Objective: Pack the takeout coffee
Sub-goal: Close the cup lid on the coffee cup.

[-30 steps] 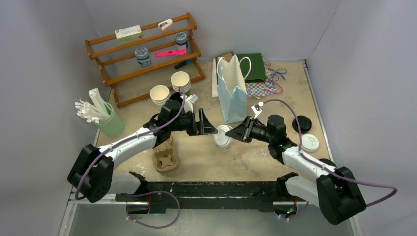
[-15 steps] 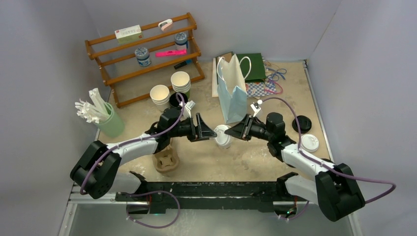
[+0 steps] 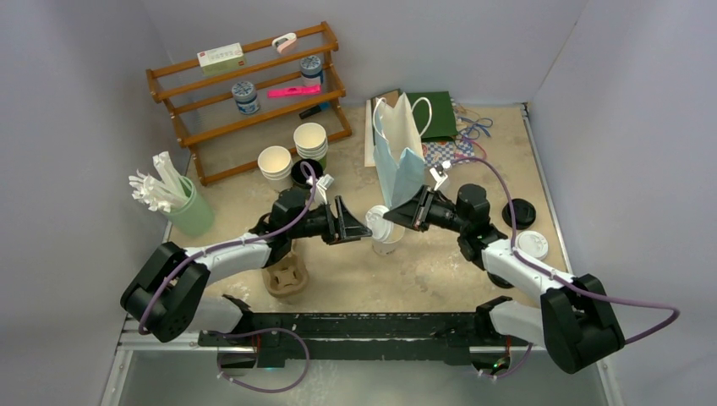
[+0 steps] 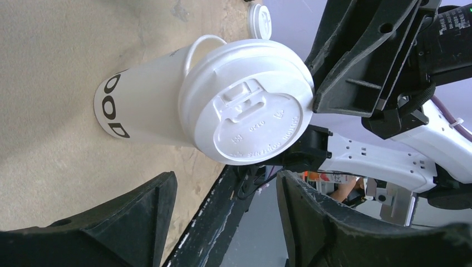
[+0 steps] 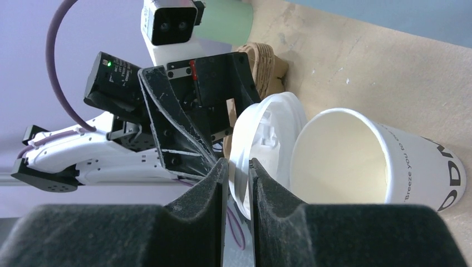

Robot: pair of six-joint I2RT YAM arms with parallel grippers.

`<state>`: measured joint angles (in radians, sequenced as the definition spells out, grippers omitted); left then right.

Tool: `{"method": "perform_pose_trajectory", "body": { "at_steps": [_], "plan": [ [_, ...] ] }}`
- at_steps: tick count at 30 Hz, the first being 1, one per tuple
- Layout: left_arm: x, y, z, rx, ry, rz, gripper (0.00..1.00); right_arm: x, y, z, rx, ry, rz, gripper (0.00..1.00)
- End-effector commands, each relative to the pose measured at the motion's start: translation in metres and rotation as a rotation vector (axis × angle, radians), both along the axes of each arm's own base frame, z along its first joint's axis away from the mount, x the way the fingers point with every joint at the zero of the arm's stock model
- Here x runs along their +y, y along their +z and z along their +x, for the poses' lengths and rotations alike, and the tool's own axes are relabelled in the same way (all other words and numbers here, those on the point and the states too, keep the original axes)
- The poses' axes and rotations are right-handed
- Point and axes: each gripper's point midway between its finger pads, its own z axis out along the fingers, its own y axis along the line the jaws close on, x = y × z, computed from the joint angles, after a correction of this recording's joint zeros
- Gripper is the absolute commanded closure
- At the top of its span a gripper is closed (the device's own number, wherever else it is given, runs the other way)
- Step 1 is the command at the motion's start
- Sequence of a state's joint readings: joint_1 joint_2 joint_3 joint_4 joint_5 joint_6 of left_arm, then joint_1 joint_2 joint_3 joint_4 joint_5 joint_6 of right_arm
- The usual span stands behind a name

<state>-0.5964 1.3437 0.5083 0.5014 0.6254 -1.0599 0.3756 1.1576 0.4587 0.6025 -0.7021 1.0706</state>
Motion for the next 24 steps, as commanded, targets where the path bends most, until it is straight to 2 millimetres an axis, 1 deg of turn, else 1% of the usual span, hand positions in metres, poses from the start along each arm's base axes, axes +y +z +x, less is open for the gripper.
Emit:
{"method": "perform_pose_trajectory", "body": {
  "at_steps": [1,8,11,14,19,24],
  "plan": [
    [-0.001,0.016,0.002,-0.053,-0.005,-0.050,0.32,0.004,0.027,0.004,-0.066,0.022,0.040,0.78],
    [0.000,0.016,0.002,-0.054,-0.001,-0.042,0.33,0.004,0.029,0.004,-0.065,0.023,0.041,0.79],
    [-0.001,0.015,0.003,-0.056,0.000,-0.043,0.37,0.003,0.028,0.005,-0.066,0.015,0.031,0.79],
    [-0.002,0.015,0.005,-0.059,-0.001,-0.047,0.40,0.002,0.022,0.005,-0.064,0.011,0.001,0.78],
    [-0.005,0.010,0.008,-0.056,-0.008,-0.045,0.44,0.000,0.011,0.004,-0.049,0.009,-0.018,0.78],
    [-0.008,0.004,0.010,-0.041,-0.016,-0.045,0.47,-0.001,0.010,0.003,-0.048,0.005,-0.020,0.78]
  ]
}}
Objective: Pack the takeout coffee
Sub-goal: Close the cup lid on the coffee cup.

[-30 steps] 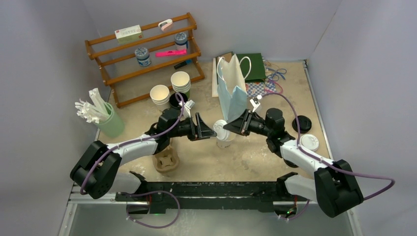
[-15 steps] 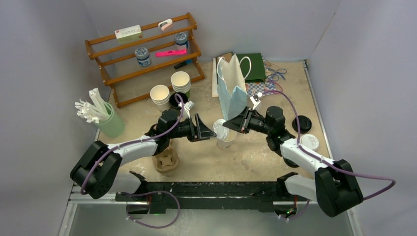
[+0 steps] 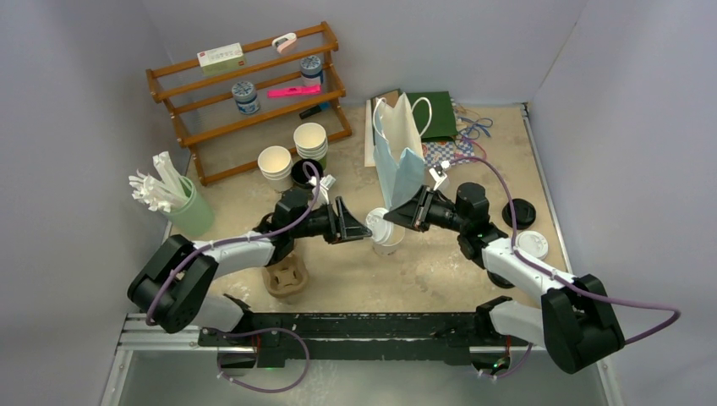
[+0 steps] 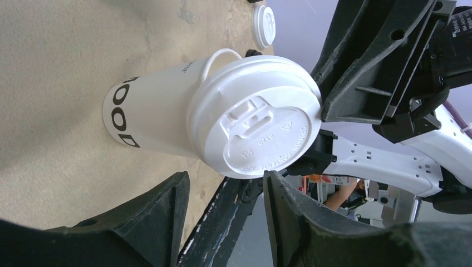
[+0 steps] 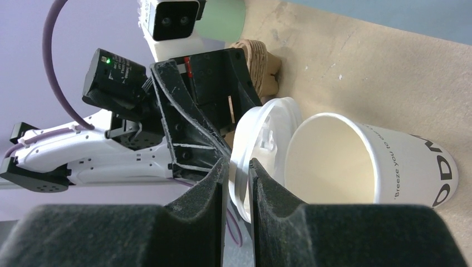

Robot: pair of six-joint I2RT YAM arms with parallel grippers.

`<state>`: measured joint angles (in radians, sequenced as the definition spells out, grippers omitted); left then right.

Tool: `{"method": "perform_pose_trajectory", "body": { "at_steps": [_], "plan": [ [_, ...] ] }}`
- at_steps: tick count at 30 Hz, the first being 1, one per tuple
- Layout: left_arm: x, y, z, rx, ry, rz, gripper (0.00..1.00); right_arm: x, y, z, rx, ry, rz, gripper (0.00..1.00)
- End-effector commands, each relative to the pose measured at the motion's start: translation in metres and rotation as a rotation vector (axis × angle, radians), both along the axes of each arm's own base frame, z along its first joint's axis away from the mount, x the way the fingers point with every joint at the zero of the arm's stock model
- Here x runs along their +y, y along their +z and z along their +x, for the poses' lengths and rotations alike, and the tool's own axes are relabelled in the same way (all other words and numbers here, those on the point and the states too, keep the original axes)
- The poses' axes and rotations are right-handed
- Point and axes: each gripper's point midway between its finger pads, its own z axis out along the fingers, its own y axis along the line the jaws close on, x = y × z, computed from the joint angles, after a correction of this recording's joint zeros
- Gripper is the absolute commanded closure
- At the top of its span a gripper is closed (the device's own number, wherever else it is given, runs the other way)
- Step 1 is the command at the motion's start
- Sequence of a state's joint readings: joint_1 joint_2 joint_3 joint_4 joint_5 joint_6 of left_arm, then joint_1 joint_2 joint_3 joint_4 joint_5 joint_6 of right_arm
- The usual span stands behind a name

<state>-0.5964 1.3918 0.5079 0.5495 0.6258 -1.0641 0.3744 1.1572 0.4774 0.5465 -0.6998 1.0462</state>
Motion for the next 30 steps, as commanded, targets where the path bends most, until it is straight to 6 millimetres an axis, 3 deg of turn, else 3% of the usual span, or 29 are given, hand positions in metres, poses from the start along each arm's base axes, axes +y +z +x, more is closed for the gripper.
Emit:
{"method": "perform_pose_trajectory", "body": {
  "at_steps": [1,10,22,30],
  "plan": [
    [-0.005,0.011,0.006,-0.044,-0.017,-0.048,0.48,0.000,0.013,0.003,-0.061,0.002,0.004,0.78],
    [-0.013,0.026,0.011,-0.051,-0.033,-0.097,0.52,-0.001,0.010,0.005,-0.059,-0.008,-0.007,0.78],
    [-0.018,0.025,0.011,-0.042,-0.076,-0.092,0.55,-0.004,0.006,0.008,-0.056,-0.027,-0.031,0.76],
    [-0.020,0.028,0.011,-0.048,-0.082,-0.096,0.55,-0.007,0.005,0.008,-0.071,-0.035,-0.065,0.63]
  ]
}}
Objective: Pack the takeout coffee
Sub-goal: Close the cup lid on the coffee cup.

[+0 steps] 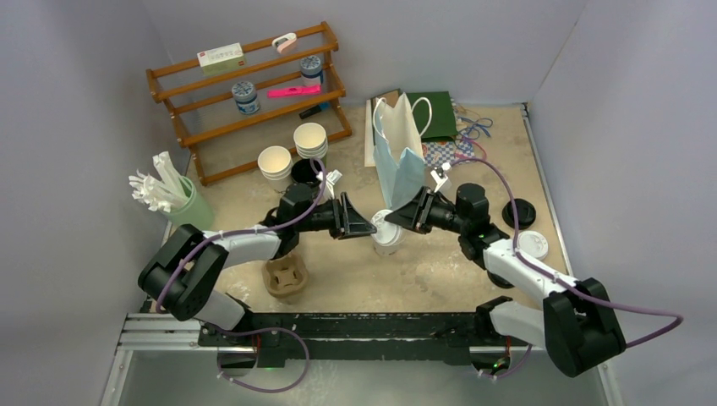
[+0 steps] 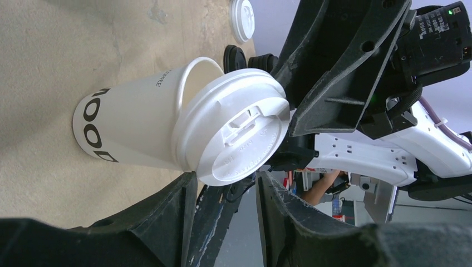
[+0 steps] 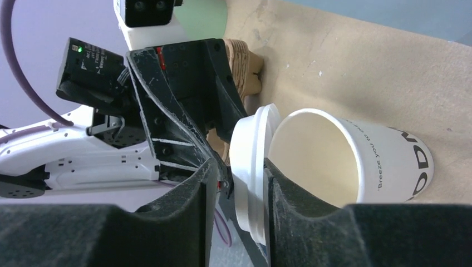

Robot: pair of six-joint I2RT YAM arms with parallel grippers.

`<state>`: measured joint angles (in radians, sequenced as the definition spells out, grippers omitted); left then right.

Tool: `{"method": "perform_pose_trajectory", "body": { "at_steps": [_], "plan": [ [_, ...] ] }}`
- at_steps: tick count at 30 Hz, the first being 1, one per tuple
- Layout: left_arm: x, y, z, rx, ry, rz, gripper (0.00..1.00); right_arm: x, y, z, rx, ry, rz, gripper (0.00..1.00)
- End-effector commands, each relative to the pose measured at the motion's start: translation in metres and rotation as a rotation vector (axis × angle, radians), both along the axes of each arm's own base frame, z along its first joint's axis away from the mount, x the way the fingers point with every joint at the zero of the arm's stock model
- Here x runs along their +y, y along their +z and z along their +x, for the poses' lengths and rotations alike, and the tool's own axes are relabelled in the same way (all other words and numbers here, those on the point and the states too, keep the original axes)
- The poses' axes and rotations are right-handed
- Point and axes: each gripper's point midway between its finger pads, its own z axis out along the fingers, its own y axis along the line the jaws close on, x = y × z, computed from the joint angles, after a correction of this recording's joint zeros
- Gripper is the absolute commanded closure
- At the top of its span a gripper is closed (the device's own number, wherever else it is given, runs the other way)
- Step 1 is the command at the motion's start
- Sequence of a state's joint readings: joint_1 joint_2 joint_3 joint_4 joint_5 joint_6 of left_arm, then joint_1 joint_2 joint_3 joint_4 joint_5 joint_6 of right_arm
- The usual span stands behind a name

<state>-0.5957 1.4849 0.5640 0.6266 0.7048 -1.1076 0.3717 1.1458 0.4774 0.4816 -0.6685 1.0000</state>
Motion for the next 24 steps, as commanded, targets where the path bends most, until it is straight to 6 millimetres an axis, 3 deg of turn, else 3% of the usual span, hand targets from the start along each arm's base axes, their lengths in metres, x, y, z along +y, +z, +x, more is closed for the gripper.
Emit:
{"method": "perform_pose_trajectory", "body": {
  "at_steps": [1,17,24],
  "plan": [
    [-0.005,0.021,0.008,-0.070,-0.016,-0.045,0.56,-0.003,0.016,0.007,-0.082,-0.012,-0.025,0.61],
    [-0.006,0.018,0.010,-0.063,-0.005,-0.041,0.56,-0.014,0.019,0.018,-0.134,-0.038,-0.184,0.27],
    [-0.007,0.019,0.013,-0.059,0.007,-0.045,0.56,-0.026,0.017,0.019,-0.177,-0.045,-0.292,0.19]
  ]
}}
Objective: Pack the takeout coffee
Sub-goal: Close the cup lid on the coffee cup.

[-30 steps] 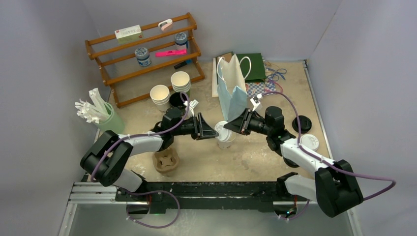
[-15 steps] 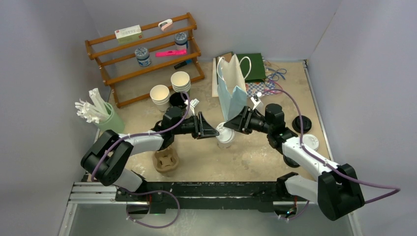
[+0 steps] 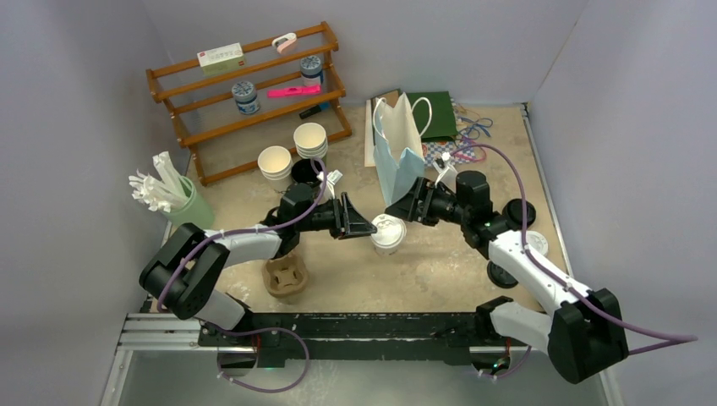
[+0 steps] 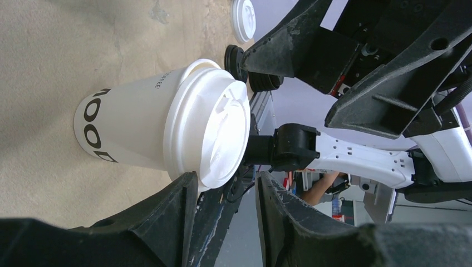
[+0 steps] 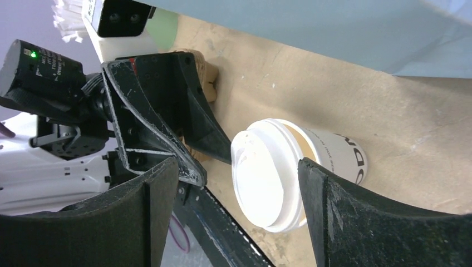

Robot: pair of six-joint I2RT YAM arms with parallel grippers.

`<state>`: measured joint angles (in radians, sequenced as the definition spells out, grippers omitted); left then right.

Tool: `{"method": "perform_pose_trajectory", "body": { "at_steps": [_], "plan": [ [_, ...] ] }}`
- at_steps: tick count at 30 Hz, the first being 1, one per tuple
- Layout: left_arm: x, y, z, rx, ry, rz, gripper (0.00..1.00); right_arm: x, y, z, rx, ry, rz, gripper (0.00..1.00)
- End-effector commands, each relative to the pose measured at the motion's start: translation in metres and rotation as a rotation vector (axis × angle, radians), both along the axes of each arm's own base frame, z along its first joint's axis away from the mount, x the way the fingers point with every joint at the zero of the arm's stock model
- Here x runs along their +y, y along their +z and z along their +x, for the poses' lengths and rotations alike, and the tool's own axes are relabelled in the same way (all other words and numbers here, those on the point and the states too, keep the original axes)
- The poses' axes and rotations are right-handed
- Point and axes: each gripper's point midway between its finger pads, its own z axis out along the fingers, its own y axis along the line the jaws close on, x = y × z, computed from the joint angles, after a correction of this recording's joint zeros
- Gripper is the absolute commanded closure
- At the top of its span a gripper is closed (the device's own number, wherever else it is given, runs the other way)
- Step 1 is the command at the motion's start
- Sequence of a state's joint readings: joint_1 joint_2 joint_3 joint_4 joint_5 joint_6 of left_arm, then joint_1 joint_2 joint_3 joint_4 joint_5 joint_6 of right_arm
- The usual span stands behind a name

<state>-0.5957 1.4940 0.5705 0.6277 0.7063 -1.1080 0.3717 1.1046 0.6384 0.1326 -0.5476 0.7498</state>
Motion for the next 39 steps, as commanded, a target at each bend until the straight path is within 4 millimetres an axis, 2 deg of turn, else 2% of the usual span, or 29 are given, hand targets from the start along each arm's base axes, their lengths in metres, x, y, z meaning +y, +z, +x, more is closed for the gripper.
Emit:
{"method": "perform_pose_trajectory", "body": {
  "at_steps": [1,8,11,21,27,29,34,39],
  "plan": [
    [-0.006,0.019,0.011,-0.060,0.007,-0.048,0.56,-0.012,0.010,0.005,-0.100,0.000,-0.105,0.19],
    [-0.010,0.022,0.013,-0.061,0.010,-0.054,0.57,-0.038,-0.012,0.010,-0.160,0.005,-0.334,0.29],
    [-0.011,0.024,0.013,-0.060,0.009,-0.057,0.57,-0.042,-0.016,0.012,-0.168,0.008,-0.372,0.32],
    [-0.013,0.030,0.014,-0.065,0.004,-0.058,0.57,-0.027,-0.025,0.005,-0.148,0.100,-0.314,0.24],
    [-0.013,0.029,0.014,-0.065,-0.002,-0.054,0.57,-0.027,-0.030,0.008,-0.135,0.083,-0.312,0.40],
    [-0.013,0.029,0.013,-0.067,-0.007,-0.051,0.57,-0.026,-0.028,0.009,-0.135,0.082,-0.305,0.42],
    [-0.012,0.030,0.012,-0.077,-0.016,-0.035,0.57,-0.025,-0.025,0.010,-0.138,0.081,-0.300,0.40],
    [-0.007,0.032,0.012,-0.101,-0.008,0.010,0.56,-0.027,-0.017,0.008,-0.148,0.082,-0.313,0.27]
  ]
}}
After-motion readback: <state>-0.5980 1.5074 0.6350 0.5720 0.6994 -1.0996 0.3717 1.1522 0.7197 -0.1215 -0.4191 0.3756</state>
